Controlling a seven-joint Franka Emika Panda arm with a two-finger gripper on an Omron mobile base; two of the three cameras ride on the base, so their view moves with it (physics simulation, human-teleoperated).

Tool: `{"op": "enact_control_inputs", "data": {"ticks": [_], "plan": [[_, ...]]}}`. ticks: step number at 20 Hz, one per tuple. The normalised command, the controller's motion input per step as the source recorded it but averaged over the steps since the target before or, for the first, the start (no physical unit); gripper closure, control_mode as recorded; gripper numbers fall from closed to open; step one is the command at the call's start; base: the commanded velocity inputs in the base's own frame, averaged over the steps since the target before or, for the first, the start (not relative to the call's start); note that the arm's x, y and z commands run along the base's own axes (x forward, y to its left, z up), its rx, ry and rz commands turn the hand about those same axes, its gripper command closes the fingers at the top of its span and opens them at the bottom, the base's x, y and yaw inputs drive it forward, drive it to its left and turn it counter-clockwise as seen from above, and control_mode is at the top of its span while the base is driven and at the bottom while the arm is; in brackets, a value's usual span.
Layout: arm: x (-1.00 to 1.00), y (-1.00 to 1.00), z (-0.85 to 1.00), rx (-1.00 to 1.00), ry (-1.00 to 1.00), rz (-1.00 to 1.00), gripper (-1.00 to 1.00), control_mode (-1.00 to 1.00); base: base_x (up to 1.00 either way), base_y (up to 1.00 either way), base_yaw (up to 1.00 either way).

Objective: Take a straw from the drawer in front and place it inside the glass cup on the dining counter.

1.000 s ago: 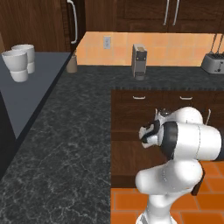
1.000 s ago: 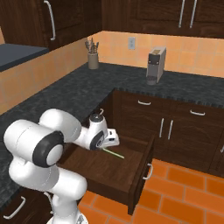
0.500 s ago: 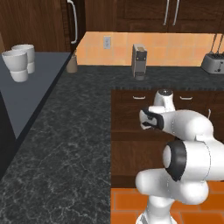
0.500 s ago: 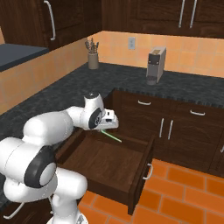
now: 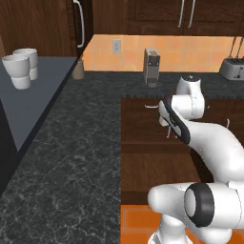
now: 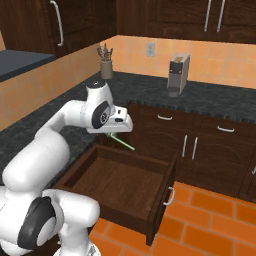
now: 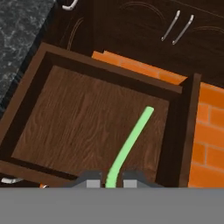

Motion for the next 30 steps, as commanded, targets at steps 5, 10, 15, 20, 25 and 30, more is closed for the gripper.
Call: {"op": "enact_control_inputs", "data": {"ticks": [5,10,15,20,25,30], "plan": [[-0.28,0.00,0.57,0.00,0.00,-0.03,1.00,-1.00,0.00,0.00,0.00],[-0.14,0.00,0.19,0.00,0.00,-0.03,1.00,1.00,-0.15,0.00,-0.01],[0.00,0.00,0.00,0.00,0.00,0.00,1.00,1.00,-1.00,-0.19,-0.16],[0.00,0.00,0.00,0.00,0.00,0.00,1.00,1.00,-0.61,-0.81,-0.39],[0.00,0.00,0.00,0.00,0.00,0.00,1.00,1.00,0.06,-1.00,-0.63],[0.00,0.00,0.00,0.00,0.00,0.00,1.00,1.00,0.14,-0.99,-0.63]]}}
